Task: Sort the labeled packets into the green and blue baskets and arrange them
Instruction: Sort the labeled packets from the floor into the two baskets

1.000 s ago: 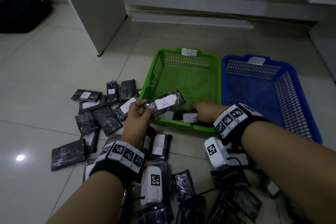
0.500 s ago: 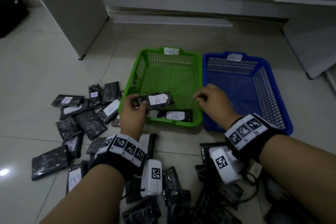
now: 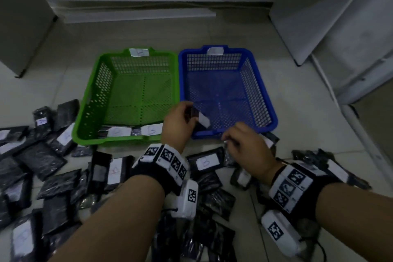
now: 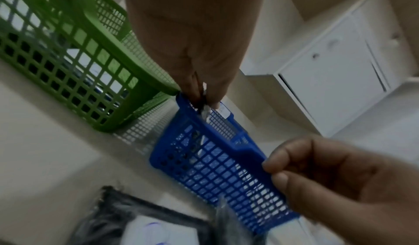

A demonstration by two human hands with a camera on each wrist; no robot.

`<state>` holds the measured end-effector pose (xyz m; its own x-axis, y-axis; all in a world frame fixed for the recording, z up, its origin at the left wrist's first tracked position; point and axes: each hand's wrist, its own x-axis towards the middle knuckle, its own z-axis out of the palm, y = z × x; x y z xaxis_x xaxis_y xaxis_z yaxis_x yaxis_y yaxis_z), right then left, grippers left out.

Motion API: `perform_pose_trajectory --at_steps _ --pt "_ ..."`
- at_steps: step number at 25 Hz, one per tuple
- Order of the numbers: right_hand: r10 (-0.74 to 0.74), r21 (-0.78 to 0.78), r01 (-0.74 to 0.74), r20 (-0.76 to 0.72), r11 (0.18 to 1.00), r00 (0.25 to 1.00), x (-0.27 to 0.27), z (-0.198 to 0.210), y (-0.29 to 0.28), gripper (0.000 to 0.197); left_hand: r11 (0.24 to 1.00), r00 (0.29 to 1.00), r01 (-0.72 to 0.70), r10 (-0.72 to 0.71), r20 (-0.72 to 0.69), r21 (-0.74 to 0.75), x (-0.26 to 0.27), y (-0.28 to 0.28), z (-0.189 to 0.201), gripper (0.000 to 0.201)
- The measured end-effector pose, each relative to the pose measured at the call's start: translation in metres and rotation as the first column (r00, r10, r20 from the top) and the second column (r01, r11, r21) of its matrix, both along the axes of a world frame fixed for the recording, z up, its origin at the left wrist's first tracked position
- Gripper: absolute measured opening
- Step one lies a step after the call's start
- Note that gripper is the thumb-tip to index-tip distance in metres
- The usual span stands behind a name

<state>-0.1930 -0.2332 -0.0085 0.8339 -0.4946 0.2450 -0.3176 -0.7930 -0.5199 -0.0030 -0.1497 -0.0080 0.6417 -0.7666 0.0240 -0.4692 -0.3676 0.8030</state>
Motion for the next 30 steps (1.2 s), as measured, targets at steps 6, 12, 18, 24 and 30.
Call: perform_pose_trajectory --at_steps 6,12,18,24,30 --pt "0.227 0.053 -0.236 -0.535 0.970 0.814 0.008 -0.038 0.010 0.044 0.967 0.851 0.156 -0.236 0.470 0.204 0.007 0.019 -0.016 0.051" --pt "0.168 -0.122 -0.296 -0.597 0.947 0.784 0.022 -0.035 0.022 0.043 0.850 0.797 0.152 -0.407 0.446 0.504 0.010 0.027 -0.010 0.047" --pt "0.145 -0.074 -0.218 -0.539 0.973 0.830 0.022 -0.020 0.022 0.025 0.973 0.818 0.200 -0.230 0.527 0.113 -0.001 0.061 -0.007 0.024" --pt "0.069 0.309 0.002 -0.219 0.951 0.973 0.018 0.009 0.012 0.031 0.926 0.821 0.311 -0.376 0.430 0.215 -0.030 0.114 -0.034 0.027" --pt "0.000 0.318 0.019 -0.061 0.948 0.998 0.030 0.016 0.016 0.034 0.697 0.788 0.451 -0.605 0.118 0.557 -0.047 0.107 -0.063 0.063"
